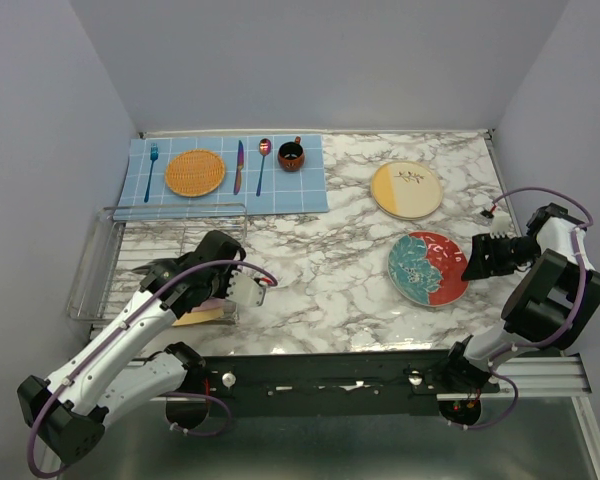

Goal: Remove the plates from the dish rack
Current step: Unload the plate from the dish rack.

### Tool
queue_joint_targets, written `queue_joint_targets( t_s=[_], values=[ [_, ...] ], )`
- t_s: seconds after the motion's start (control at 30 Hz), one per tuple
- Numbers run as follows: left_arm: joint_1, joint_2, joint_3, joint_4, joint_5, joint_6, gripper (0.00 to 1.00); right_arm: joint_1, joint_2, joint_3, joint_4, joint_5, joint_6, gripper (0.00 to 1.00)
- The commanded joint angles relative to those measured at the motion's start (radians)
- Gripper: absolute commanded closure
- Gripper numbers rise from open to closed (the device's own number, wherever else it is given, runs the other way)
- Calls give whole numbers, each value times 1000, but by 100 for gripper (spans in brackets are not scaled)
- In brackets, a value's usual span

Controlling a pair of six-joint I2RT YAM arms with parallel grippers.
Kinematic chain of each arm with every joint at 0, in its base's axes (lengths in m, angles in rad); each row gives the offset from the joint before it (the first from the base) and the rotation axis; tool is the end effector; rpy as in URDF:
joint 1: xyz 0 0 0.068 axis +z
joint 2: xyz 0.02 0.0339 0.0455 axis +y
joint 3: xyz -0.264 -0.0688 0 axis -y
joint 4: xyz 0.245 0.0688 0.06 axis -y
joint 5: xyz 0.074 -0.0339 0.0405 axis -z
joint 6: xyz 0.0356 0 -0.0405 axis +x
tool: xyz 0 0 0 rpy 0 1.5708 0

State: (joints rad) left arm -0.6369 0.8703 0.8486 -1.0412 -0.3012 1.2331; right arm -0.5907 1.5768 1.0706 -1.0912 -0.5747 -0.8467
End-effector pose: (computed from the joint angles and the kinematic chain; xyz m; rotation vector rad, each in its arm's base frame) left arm 0.1257 -0.0799 0.2756 2.0957 1.6780 0.5936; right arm 0.2285 -0.1300 0.2073 -0.3359 2.6933 0.6275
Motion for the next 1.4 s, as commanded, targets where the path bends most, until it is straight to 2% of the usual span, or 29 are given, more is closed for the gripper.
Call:
queue_joint_targets(
  t_s=[0.0,0.37,0.57,0.73,1.07,1.37],
  values=[
    [2,-10,24,-155,-3,-17,100,0,-14,-17,20,-4,-12,34],
    [2,-36,150,-183,-95,35,100,0,2,-9,28,-1,-3,34],
    [2,-57,243,-215,-95,43,100,0,8,0,25,-10,8,34],
    [2,-83,251,-194,-92,57,100,0,11,11,16,-16,15,34],
    [2,-132,112,36,-102,95,100,0,-14,-6,13,-13,12,34],
    [2,-94,184,174,-92,71,100,0,-9,-29,25,-17,9,34]
  ],
)
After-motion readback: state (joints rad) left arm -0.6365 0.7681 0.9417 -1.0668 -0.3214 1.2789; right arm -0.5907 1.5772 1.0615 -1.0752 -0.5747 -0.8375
